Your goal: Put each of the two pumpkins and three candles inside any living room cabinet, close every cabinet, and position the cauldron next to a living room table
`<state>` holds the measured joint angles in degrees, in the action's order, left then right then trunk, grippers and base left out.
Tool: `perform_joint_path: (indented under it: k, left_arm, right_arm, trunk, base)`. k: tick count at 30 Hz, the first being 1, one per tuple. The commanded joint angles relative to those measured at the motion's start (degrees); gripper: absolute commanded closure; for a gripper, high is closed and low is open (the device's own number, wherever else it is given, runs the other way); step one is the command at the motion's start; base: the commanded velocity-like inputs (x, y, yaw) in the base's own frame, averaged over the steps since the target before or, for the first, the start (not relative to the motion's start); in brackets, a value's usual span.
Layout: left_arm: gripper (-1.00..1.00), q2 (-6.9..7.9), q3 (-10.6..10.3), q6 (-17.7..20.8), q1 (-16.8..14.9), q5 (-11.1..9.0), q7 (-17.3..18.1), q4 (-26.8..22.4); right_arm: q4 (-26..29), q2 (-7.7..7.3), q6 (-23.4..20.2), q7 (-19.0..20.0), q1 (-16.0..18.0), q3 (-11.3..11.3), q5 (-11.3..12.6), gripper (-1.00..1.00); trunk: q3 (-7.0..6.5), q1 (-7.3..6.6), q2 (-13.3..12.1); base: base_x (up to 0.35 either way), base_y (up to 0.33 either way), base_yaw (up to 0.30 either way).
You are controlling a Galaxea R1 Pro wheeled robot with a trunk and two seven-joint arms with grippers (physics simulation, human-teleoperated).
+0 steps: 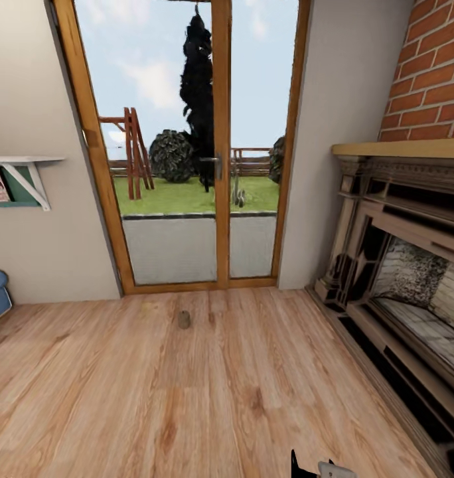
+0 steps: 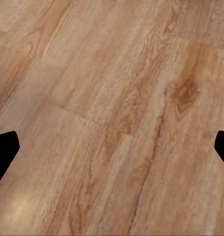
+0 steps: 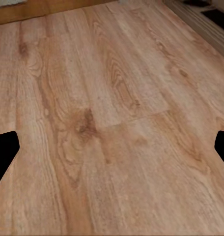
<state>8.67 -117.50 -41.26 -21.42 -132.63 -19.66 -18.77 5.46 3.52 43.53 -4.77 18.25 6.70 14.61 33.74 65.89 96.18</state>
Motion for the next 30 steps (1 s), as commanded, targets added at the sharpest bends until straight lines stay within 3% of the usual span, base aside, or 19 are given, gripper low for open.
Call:
perform_joint_path:
  k: [1,7,18,30]
  left_arm:
    - [-1.0,0.02,-0.5,-0.2,-0.1,0.1,-0.6,-0.2]
    - [-1.0,-0.03,-0.5,-0.2,-0.1,0.2,-0.5,-0.2]
    - [-1.0,-0.05,-0.5,-0.2,-0.1,0.2,-0.5,-0.2]
    - [-1.0,-0.05,-0.5,-0.1,-0.1,0.2,-0.5,-0.2]
  right_arm:
    - [0.0,0.0,0.1,-0.5,0.0,0.5,0.2,-1.0]
    - [0.0,-0.13,0.2,-0.4,0.0,0.4,0.2,-1.0]
    - [0.0,-0.99,0.3,-0.4,0.0,0.4,0.2,-1.0]
    - [0.0,-0.95,0.4,-0.4,0.0,0.4,0.2,-1.0]
  trunk:
    - [0.06,0.03,0.0]
    - [0.12,0.03,0.0]
    - [0.14,0.03,0.0]
    - [0.14,0.03,0.0]
  base:
    - [0.331,0.0,0.287]
    - [0.332,0.0,0.235]
    - [0.332,0.0,0.021]
    - [0.332,0.0,0.063]
